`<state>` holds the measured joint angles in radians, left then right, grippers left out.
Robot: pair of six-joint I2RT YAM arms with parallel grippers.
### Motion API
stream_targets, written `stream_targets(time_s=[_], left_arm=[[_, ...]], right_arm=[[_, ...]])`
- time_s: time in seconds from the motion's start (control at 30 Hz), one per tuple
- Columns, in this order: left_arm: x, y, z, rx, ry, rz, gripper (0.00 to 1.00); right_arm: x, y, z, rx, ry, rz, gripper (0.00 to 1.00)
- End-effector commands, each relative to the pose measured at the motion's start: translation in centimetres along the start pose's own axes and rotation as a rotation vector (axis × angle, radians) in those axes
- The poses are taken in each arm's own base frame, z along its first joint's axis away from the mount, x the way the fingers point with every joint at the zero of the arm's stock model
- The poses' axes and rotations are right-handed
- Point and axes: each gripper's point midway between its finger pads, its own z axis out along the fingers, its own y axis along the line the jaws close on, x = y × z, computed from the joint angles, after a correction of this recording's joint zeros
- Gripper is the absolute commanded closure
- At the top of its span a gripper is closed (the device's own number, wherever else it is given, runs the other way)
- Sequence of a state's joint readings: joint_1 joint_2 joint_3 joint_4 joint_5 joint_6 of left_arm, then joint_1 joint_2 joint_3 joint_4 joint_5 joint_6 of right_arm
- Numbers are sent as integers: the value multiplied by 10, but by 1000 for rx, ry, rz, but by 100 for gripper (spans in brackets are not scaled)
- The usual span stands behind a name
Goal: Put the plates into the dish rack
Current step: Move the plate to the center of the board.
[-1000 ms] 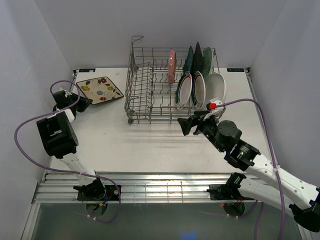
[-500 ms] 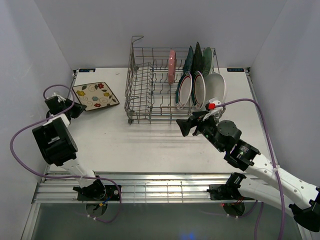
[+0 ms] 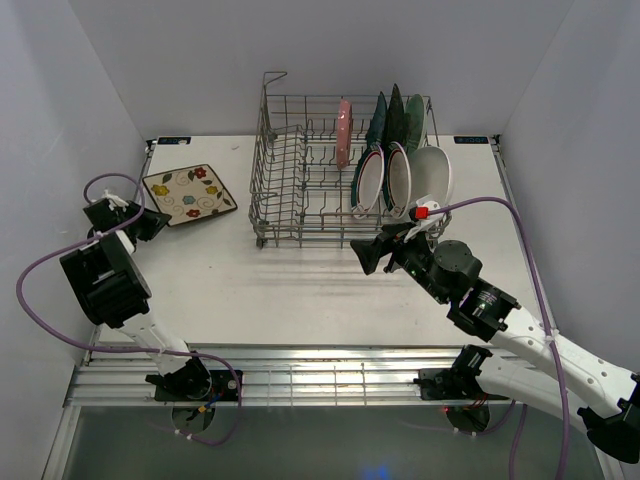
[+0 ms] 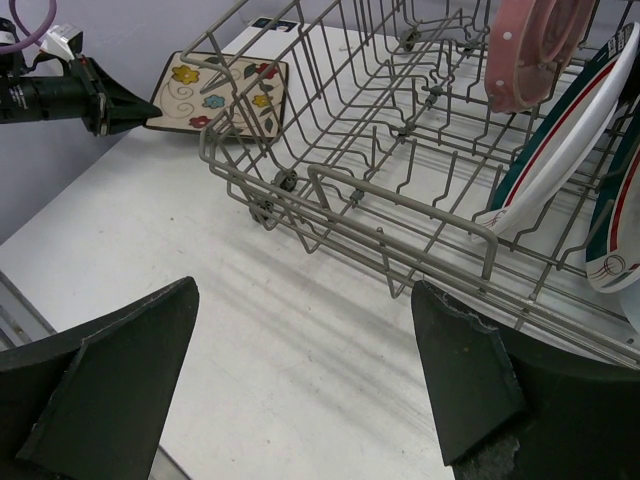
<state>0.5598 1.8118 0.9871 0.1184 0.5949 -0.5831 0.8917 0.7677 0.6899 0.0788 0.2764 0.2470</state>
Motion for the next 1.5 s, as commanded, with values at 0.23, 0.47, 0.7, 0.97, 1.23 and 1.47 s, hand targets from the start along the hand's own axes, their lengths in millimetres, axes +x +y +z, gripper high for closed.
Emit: stream_targets(time_s=[0.23,0.47,0.7,0.97,1.23,1.47], left_arm=[[-6,-4,-6,165,30,24,100],[-1,-4,-5,202,52,40,100],[-4,-8,-11,196,28,72,100],[-2,-17,-25,214,28,97,100],[6,-40,-52,285,77,134,100],[5,-70,-81,386,99,141,100]], right_arm=[[-16,10,-1,-41,-57,22,8],[-16,11,-1,-49,-61,26,8],[-16,13,0,-56,-59,25,8],[-18,16,-3,-73,-63,29,8],[-17,19,0,-85,-46,27,8],[-17,25,5,-109,-36,30,8]])
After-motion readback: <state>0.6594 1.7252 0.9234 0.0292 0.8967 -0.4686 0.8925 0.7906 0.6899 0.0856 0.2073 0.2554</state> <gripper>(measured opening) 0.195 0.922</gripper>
